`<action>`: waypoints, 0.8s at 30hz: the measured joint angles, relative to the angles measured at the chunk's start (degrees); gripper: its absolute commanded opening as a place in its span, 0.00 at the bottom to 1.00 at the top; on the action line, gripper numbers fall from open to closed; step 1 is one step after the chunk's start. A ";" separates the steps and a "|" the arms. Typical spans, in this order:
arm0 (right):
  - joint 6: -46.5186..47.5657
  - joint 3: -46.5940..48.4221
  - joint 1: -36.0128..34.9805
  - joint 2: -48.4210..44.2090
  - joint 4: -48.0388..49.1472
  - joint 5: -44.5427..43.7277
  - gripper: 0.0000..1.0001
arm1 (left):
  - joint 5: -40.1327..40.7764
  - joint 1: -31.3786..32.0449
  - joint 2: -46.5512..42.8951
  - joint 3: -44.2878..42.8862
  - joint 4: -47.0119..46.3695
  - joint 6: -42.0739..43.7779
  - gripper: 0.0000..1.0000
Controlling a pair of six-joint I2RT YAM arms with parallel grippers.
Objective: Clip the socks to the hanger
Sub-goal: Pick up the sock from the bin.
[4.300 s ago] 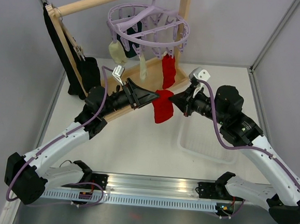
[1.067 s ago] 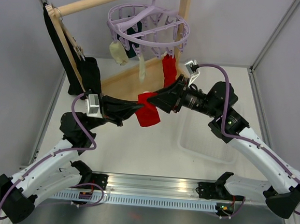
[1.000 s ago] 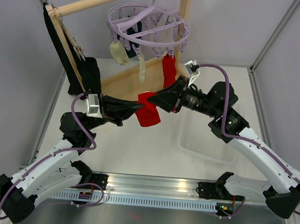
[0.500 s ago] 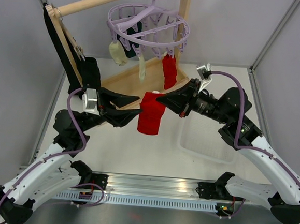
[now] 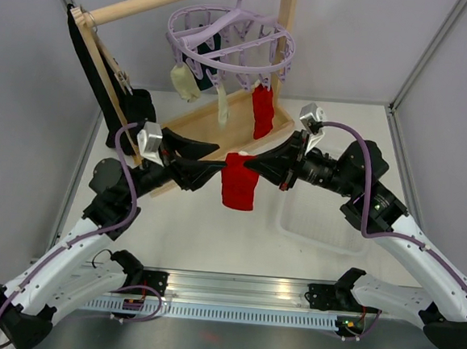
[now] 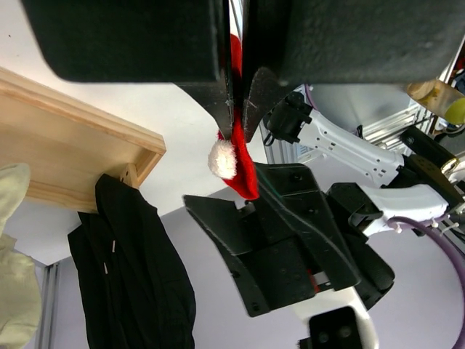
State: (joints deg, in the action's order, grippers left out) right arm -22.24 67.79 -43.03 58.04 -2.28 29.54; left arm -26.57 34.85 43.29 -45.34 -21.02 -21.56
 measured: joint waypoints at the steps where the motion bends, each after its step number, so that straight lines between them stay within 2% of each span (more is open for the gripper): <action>1: 0.20 0.00 0.00 -0.04 -0.04 0.15 0.00 | -0.07 0.00 1.03 -0.55 0.00 -0.39 0.60; 10: 1.31 0.00 -0.63 -0.22 -0.46 0.42 0.00 | -3.34 0.00 6.51 -1.64 -0.59 -5.16 0.59; 19: 2.58 0.00 -0.66 -0.20 -2.67 -0.11 0.00 | -3.58 0.00 0.68 -1.64 0.11 -5.62 0.63; 24: 2.58 0.00 -0.74 0.02 -2.64 -0.11 0.00 | -5.16 0.00 0.07 -2.73 -0.07 -5.62 0.61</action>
State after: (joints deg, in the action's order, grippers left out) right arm -19.66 67.79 -43.77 58.06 -4.93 29.43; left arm -31.73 34.85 43.35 -48.07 -21.08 -27.18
